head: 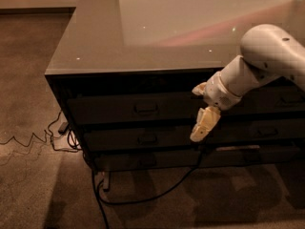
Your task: Open top drawer
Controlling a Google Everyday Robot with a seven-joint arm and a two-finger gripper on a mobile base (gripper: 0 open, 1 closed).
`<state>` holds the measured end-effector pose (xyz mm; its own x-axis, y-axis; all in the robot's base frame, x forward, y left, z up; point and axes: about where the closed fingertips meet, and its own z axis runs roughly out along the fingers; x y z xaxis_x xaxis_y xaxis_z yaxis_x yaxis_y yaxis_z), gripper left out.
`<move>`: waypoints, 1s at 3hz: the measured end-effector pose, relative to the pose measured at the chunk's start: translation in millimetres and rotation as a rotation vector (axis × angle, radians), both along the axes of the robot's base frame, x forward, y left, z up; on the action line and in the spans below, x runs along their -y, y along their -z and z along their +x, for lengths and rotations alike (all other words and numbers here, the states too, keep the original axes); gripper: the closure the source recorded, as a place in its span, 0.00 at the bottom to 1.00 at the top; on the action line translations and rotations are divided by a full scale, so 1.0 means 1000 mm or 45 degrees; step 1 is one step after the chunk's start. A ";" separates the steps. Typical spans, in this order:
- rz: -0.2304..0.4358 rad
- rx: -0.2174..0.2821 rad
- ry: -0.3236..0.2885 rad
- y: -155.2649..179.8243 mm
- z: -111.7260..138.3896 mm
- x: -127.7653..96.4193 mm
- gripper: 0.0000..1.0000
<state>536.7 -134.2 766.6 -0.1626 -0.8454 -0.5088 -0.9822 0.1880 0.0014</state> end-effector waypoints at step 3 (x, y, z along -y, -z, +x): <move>-0.001 0.005 0.153 0.058 0.083 -0.035 0.00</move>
Offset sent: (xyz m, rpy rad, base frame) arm 0.0945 0.0394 -0.0622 0.0412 -0.0039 -0.1561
